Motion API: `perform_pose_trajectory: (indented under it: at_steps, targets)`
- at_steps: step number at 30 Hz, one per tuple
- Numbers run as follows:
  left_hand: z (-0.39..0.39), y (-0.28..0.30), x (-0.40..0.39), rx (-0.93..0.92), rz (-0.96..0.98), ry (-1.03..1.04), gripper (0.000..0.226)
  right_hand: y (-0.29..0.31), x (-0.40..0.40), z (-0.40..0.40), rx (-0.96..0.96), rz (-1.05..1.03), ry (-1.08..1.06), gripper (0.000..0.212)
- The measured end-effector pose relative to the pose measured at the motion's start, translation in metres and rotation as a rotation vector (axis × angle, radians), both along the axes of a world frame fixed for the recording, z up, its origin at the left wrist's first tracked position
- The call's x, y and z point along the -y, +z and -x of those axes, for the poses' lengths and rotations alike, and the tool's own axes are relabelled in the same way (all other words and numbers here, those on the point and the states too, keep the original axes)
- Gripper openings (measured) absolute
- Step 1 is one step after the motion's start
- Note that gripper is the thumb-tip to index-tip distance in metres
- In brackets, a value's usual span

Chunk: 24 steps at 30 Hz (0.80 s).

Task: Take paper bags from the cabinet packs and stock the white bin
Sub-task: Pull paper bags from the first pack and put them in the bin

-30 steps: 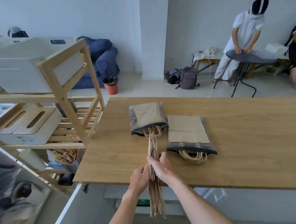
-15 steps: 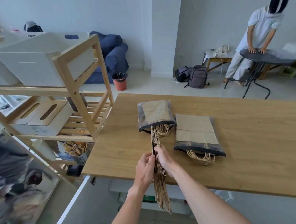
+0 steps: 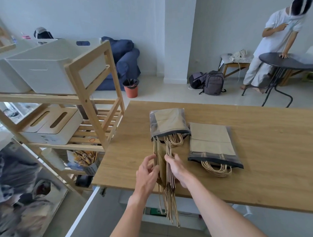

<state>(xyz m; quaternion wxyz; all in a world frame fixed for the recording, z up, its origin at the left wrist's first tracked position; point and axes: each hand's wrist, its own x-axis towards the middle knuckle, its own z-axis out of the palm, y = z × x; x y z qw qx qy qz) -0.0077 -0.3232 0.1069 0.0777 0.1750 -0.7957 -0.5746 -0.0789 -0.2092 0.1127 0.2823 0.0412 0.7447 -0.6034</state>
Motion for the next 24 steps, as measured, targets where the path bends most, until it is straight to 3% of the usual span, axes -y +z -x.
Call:
perform_pose_trajectory:
  at_steps: [7,10,15,20,24]
  targets:
    - [0.005,-0.001,-0.004,0.001,-0.092,-0.015,0.056,-0.006,-0.009,-0.001,-0.060,0.015,-0.069,0.067]
    - [0.003,-0.004,0.000,0.029,0.000,0.102,0.046,-0.006,-0.016,0.004,-0.042,0.036,-0.069,0.071]
    - [0.002,-0.002,-0.011,0.071,0.121,-0.052,0.061,-0.009,-0.020,0.004,0.026,0.117,-0.094,0.071]
    - [0.007,0.015,-0.015,0.015,0.143,-0.151,0.036,-0.009,-0.029,0.006,0.065,0.149,-0.109,0.083]
    - [0.012,0.008,-0.005,0.018,0.288,-0.171,0.051,-0.010,-0.036,0.006,0.055,0.128,-0.120,0.087]
